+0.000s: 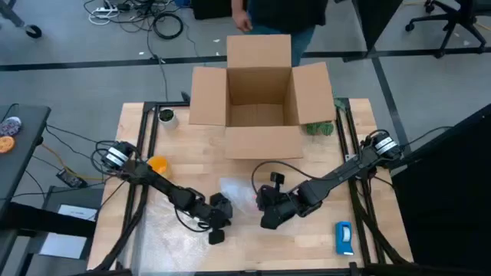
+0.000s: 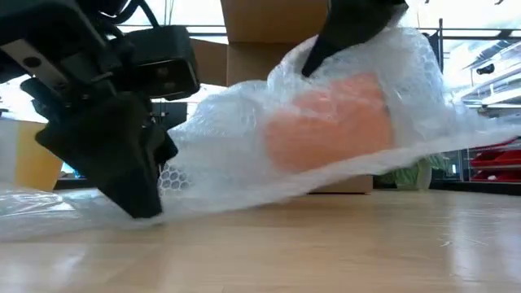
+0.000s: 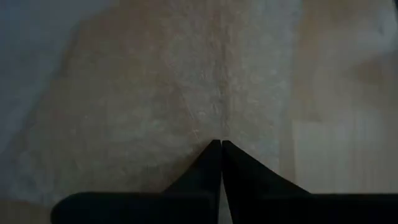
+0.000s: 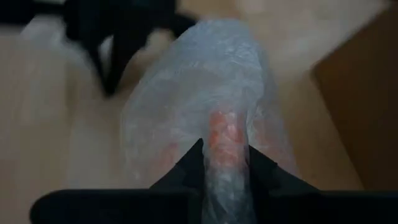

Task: Wrap mug
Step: Wrap the orange mug with the bubble wrap

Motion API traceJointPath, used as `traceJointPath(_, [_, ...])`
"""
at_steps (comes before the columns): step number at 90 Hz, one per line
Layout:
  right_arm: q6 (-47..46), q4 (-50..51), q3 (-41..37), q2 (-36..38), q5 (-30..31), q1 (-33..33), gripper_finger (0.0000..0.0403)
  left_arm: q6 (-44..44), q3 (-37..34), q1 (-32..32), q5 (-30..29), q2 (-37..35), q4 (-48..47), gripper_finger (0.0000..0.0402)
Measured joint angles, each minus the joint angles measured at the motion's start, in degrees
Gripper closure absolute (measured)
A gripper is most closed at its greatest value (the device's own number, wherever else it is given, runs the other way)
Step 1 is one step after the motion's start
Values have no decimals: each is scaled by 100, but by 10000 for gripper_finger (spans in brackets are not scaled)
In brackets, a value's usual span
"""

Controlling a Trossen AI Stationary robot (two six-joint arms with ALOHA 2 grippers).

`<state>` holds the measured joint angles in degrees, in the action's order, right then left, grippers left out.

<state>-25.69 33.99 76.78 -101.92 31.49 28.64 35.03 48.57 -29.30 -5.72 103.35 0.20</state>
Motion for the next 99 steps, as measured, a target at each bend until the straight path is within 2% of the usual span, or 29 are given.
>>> traceJointPath(11, [293,-625,-501,-5,62,17,377,-5,-22,-4,-41,-234,-265,402])
traceJointPath(31, [1409,-2558,-1629,9,862,176,375,-8,-41,-4,15,-336,-283,402])
traceJointPath(45, [1958,-3234,-2015,10,1154,325,376,-3,-41,-4,122,-345,-245,402])
traceJointPath(60, [2534,-3317,-2130,8,1170,367,363,-35,-41,0,402,-626,-224,402])
traceJointPath(76, [3233,-3265,-2152,-3,1233,359,361,-414,251,2,515,-1404,-58,402])
traceJointPath(90, [3892,-3224,-2163,-12,1248,351,357,-1335,438,110,-19,-1891,770,402])
traceJointPath(99, [4304,-3219,-2165,-46,1243,333,350,-1429,440,444,-255,-1884,1111,402])
